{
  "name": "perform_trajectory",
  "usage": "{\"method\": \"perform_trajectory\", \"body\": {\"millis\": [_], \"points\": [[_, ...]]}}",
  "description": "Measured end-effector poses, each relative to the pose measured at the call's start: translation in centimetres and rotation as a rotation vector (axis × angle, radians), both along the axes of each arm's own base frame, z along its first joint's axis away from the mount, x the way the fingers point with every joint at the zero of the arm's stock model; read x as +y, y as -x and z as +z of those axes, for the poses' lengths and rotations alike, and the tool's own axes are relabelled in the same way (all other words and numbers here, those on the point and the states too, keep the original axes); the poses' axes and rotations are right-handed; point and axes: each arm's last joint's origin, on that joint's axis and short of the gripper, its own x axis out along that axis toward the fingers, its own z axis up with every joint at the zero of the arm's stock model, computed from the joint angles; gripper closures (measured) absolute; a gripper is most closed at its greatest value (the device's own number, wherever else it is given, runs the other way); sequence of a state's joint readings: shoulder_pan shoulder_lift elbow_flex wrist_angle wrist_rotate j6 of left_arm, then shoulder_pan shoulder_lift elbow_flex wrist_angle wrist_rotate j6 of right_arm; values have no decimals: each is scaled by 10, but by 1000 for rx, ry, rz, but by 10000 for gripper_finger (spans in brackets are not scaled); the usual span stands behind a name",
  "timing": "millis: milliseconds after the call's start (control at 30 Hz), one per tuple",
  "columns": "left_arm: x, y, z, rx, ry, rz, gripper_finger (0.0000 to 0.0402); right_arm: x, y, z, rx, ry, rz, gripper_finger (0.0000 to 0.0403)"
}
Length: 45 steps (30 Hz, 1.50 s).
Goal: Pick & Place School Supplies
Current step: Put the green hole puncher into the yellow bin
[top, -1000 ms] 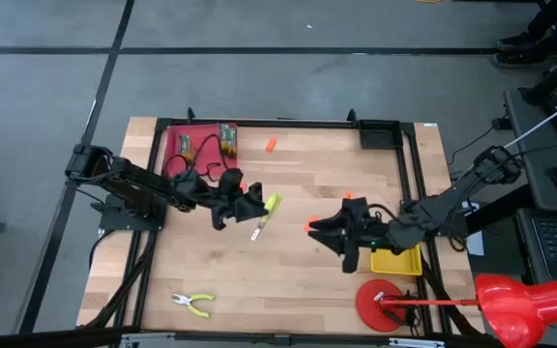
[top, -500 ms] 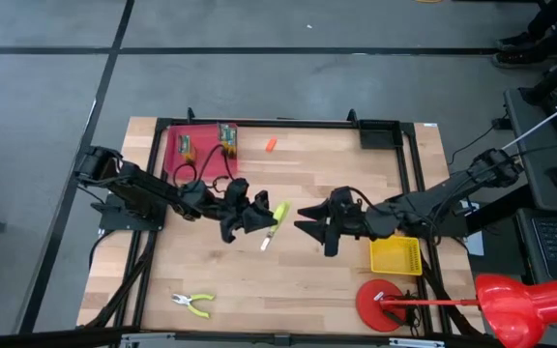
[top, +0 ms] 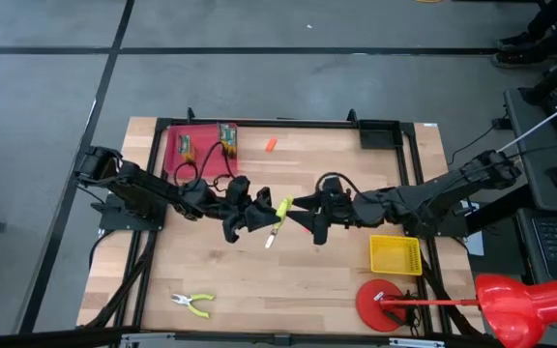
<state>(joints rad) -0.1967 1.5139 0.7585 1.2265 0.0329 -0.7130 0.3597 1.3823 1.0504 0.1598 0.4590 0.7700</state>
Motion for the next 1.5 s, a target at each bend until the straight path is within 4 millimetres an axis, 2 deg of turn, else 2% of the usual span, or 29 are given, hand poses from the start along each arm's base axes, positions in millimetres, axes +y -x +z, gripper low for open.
{"method": "perform_trajectory", "body": {"millis": [267, 367, 467, 600, 633, 1133, 1333, 1500], "points": [[-2, -2, 2, 9, -19, -6, 366, -8, -10, 1, -52, 18, 23, 148], [-2, -2, 2, 10, -21, -2, 366, -9, -11, 1, -52, 27, 24, 170], [-2, -2, 2, 12, -22, 1, 366, -9, -11, 2, -58, 55, 38, 225], [-2, -2, 2, 10, -46, 20, 366, -7, -10, 4, -84, 75, 66, 342], [-2, -2, 1, 6, -63, 29, 366, -6, -10, 6, -95, 78, 73, 360], [-7, -1, 2, 4, -40, 39, 356, -5, -10, 7, -106, 113, 62, 357], [-7, 0, 4, 11, 50, 23, 296, -5, -9, 7, -99, 144, 46, 357], [-8, 8, 15, -34, 31, -24, 257, -3, -7, 8, -94, 146, 49, 357]]}}
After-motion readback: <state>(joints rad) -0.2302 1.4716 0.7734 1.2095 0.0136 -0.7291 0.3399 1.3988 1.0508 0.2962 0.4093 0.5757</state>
